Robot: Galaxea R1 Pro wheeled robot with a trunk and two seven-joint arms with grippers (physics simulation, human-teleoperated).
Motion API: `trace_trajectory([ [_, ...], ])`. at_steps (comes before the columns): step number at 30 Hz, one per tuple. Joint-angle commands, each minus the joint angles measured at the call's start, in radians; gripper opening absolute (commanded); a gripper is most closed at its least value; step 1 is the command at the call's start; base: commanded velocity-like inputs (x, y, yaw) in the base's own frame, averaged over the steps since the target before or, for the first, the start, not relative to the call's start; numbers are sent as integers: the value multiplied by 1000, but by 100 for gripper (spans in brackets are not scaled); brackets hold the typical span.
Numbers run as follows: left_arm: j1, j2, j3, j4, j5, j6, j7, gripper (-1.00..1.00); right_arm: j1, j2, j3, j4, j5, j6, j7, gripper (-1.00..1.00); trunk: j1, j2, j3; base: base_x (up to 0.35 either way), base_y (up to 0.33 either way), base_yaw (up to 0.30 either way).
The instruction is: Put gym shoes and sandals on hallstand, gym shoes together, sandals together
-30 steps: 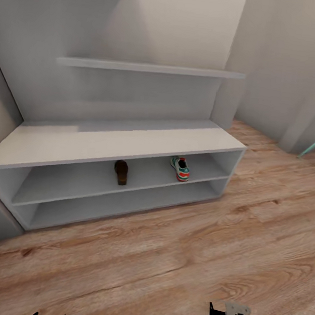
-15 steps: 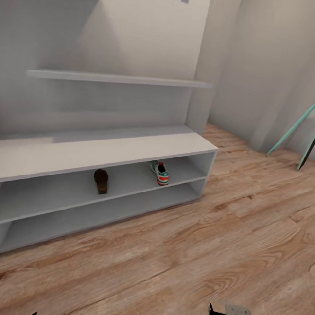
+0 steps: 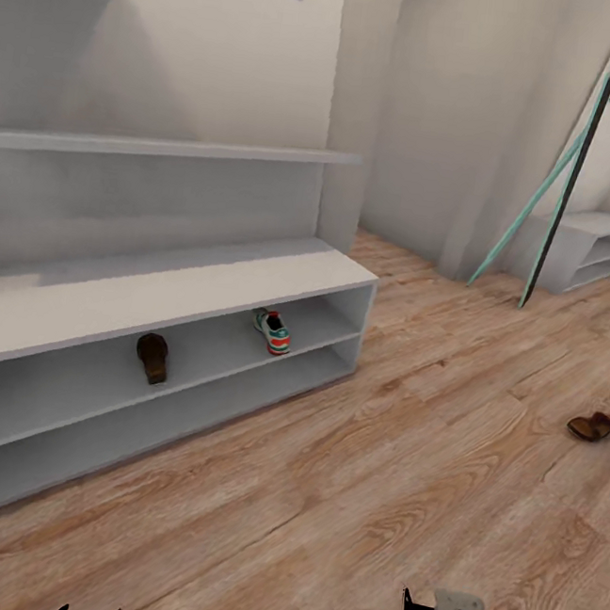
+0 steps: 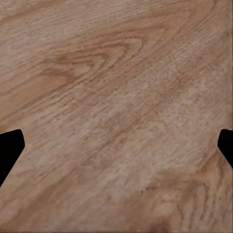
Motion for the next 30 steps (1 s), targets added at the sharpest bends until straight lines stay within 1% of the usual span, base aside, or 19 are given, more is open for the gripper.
trace_trajectory([
  [1, 0, 0, 2, 1, 10, 0, -10, 100, -1, 0, 0, 1, 0, -3, -2, 100, 0, 0, -1, 0, 0, -283],
  [30, 0, 0, 0, 6, 8, -1, -15, 100, -1, 1, 0, 1, -1, -3, -2, 100, 0, 0, -1, 0, 0, -287],
])
